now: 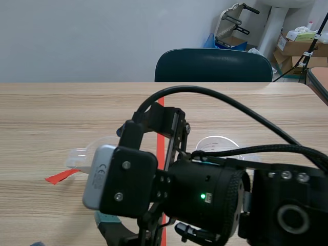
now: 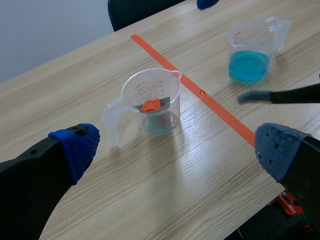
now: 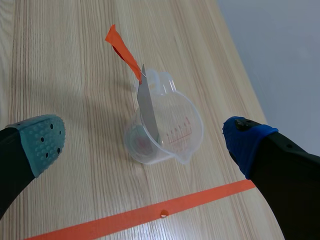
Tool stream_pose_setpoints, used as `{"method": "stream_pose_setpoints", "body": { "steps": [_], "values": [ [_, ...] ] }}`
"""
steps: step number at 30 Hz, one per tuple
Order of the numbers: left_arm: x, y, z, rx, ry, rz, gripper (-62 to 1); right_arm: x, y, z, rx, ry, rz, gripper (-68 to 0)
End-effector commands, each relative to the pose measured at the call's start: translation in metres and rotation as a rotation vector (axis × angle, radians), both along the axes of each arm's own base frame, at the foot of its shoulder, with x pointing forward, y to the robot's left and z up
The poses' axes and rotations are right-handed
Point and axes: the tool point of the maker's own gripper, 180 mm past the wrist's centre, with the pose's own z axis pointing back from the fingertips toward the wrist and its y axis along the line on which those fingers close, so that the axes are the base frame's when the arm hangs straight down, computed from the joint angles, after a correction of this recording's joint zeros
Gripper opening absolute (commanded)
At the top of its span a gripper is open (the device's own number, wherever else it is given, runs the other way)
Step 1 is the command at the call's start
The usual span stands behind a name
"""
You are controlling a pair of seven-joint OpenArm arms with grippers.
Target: Do the redox reaction experiment
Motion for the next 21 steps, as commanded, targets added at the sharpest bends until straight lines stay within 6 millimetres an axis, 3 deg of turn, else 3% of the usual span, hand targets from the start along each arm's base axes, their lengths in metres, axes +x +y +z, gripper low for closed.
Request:
{"method": "stream_pose_setpoints", "body": {
  "steps": [1,15,21],
  "values": [
    [0.004,-0.003,0.011,-0.014,-0.037,-0.001,1.4,0.007,0.007,0.008,0.034,-0.020,-0.002,-1.2],
    [0.003,-0.005,0.010,0.002,-0.041,-0.020,1.4,0.012,0.061,-0.005,0.043,-0.021,0.052,-1.2],
    [0.003,-0.005,0.010,0.002,-0.042,-0.019,1.4,0.011,0.070,-0.004,0.047,-0.027,0.060,-1.3]
  ]
}}
